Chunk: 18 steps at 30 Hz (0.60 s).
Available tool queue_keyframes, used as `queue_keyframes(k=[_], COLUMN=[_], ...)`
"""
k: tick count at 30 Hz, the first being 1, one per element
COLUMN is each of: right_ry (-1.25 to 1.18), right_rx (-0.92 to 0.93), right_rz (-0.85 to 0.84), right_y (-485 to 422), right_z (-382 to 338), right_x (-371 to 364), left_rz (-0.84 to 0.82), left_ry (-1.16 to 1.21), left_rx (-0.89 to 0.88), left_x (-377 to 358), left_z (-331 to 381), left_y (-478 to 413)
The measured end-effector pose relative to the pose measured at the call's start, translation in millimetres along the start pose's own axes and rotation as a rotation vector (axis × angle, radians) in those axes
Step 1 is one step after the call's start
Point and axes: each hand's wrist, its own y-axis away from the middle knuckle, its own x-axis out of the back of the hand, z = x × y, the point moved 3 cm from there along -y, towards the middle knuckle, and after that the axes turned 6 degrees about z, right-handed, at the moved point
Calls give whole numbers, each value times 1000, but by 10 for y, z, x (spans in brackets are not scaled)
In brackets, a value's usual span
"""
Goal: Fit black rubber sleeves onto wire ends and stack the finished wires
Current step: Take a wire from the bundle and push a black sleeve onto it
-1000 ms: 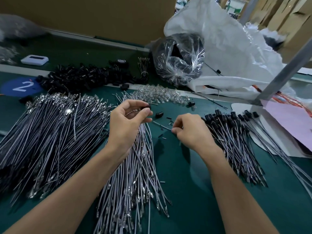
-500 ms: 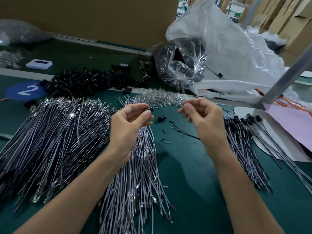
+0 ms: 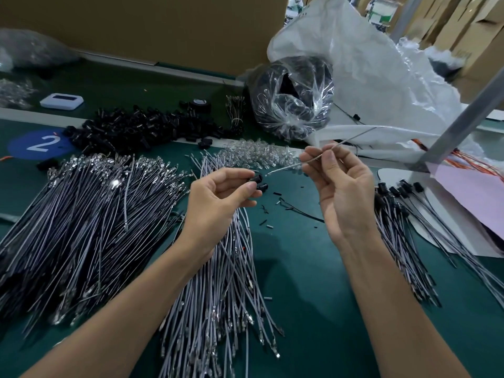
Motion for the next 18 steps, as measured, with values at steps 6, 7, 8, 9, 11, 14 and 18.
queue_keyframes(k=[6,7,8,9,11,14,18], right_ry=[27,29,32,35,42,167,764], right_rx=[6,6,7,9,19,123,461], right_rz=[-29,-33,-35,-36,-29,23,36], right_y=[33,37,41,44,41,21,22], right_z=[37,40,40,37,22,-53,-128], right_x=[-31,-32,-34,-36,-24,44,84], left_rz=[3,2,1,0,3,22,57], left_ry=[20,21,21,19,17,18,25], left_rx=[-8,-8,-8,-8,-7,-10,-19], left_x=[-5,-4,-1,0,1,13,35], left_z=[-3,-5,-5,-5,-6,-7,3], left_y=[1,1,1,2,2,-3,-10])
